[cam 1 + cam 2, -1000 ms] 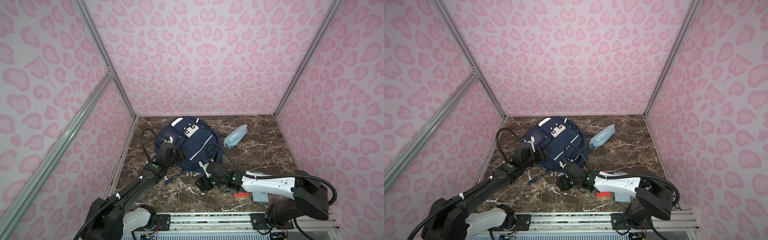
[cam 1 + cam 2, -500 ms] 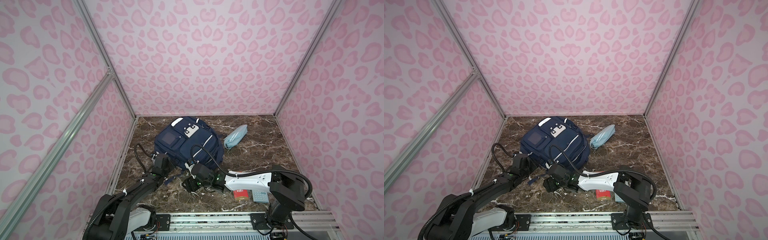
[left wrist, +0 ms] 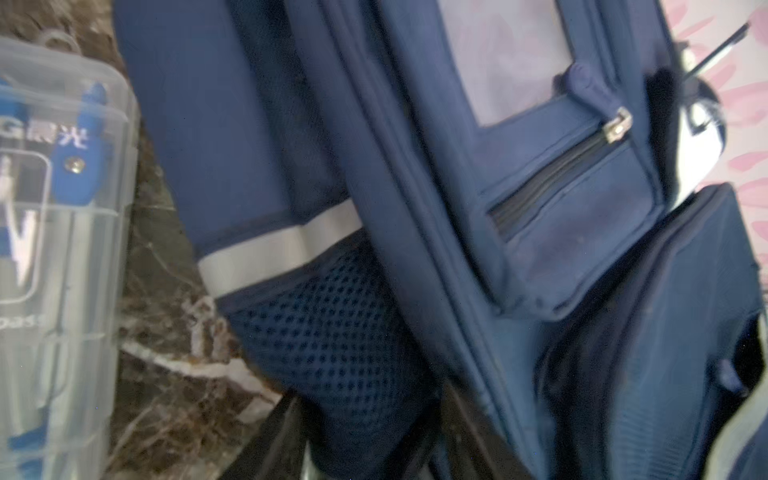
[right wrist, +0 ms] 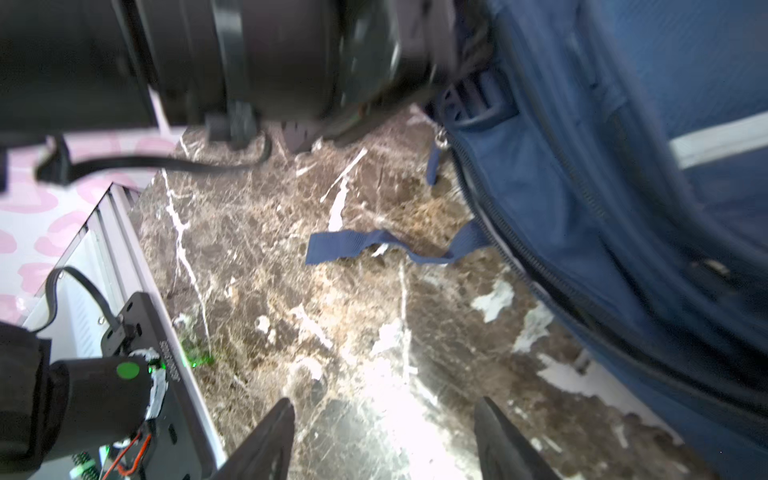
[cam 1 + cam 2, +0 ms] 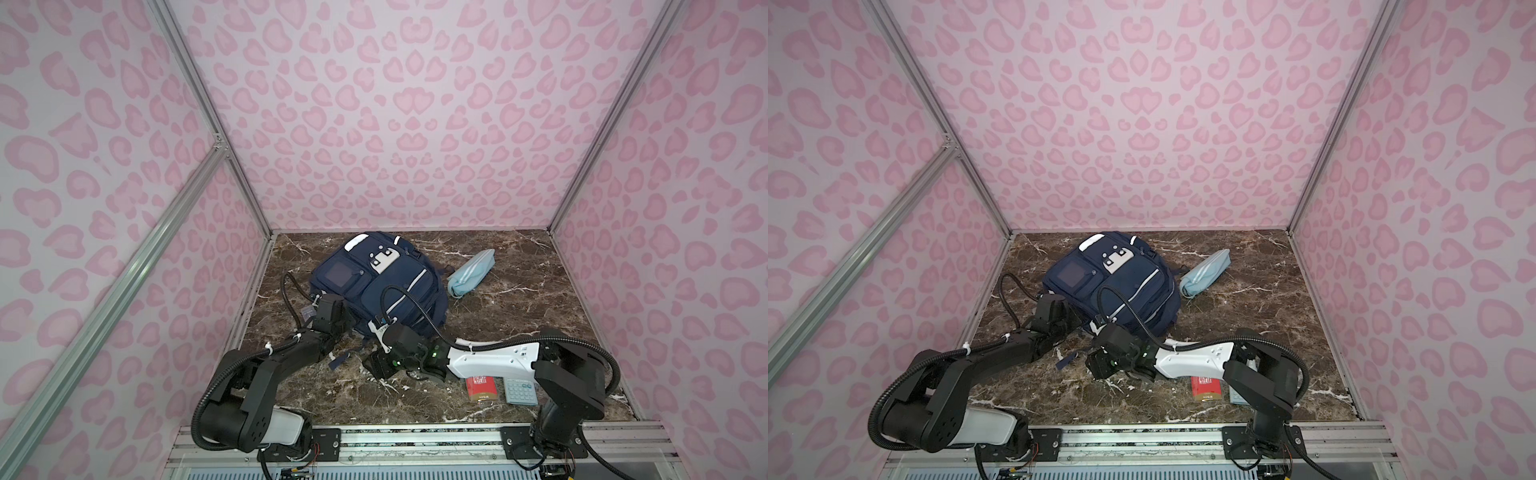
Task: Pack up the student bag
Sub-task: 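Pinch the backpack zipper pull with the right gripper while left holds the bag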
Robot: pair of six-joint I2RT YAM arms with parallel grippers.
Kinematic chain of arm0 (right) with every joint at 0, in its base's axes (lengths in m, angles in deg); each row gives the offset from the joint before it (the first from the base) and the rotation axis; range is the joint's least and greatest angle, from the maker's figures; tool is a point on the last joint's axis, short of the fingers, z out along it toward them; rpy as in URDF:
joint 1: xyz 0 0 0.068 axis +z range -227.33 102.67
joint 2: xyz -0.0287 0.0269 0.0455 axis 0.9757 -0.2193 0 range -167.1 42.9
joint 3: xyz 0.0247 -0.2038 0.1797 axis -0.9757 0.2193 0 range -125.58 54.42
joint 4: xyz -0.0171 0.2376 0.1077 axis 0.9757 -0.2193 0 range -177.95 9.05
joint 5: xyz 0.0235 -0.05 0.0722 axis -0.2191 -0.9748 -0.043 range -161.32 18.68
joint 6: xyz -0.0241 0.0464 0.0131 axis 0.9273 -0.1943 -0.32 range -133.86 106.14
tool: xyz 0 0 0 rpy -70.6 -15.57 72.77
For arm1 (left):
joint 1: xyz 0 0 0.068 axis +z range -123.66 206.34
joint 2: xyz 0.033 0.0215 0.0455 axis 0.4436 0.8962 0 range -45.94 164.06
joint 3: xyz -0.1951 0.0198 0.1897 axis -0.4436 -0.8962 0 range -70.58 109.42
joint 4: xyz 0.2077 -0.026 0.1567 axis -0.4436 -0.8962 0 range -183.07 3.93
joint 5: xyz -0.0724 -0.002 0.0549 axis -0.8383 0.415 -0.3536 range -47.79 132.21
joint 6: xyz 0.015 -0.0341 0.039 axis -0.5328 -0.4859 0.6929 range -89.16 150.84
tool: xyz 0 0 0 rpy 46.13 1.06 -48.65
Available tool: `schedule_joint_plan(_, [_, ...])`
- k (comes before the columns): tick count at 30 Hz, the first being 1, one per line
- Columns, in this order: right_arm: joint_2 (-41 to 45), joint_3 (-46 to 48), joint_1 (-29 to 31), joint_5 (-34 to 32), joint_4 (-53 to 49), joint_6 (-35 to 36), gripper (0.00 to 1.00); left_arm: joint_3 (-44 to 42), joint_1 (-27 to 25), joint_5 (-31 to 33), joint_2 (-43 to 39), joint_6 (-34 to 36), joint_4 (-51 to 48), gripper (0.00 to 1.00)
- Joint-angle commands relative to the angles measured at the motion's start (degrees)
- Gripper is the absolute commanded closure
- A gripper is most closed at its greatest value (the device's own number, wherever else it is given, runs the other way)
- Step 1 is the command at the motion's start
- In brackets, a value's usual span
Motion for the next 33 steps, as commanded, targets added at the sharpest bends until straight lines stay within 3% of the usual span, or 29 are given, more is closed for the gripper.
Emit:
schedule_joint_plan(1, [0.3, 0.3, 0.0, -0.6, 1.3, 0.8, 0.3, -3.6, -0.1, -1.1, -0.6, -3.0, 4.5, 0.32])
schedule_joint_plan(3, [-0.1, 0.5, 0.0, -0.3, 2.4, 0.6, 0.3, -2.7, -0.1, -0.4, 1.1, -2.0, 4.4, 0.36])
schedule_joint_plan(4, [-0.5, 0.4, -0.1, -0.2, 2.7, 0.6, 0.3, -2.2, 0.0, -0.9, 1.9, -1.8, 4.7, 0.44])
schedule_joint_plan(6, [-1.6, -0.5, -0.2, 0.0, 2.8, 0.8, 0.3, -2.1, -0.1, -2.0, 2.5, -2.5, 6.8, 0.71])
schedule_joint_plan(11, [-2.9, -2.8, -0.9, -1.7, 2.4, 3.1, 0.34, -0.5, -0.8, -3.7, -1.3, -2.6, 4.1, 0.96])
schedule_joint_plan(14, [-4.5, -4.9, -1.8, -1.9, 3.3, 5.6, 0.42, -0.3, -1.0, -4.8, -5.7, -2.7, 1.6, 0.97])
schedule_joint_plan(19, [-8.7, -10.2, -3.4, -2.7, 1.9, 7.5, 0.44, -0.5, -1.2, -9.1, -10.8, -4.8, -0.1, 0.97])
schedule_joint_plan(27, [-12.4, -14.4, -1.5, -19.5, 2.4, 7.6, 0.43, -0.5, -3.1, -9.6, -17.0, -5.6, -3.9, 0.97])
schedule_joint_plan(30, [-13.0, -14.9, -1.5, -23.3, 4.0, 7.8, 0.51, -0.2, -3.9, -9.2, -17.7, -5.5, -5.2, 0.97])
schedule_joint_plan(33, [-13.1, -14.4, -1.6, -26.7, 6.8, 8.1, 0.73, -0.7, -3.9, -9.3, -18.5, -5.7, -5.1, 0.97])
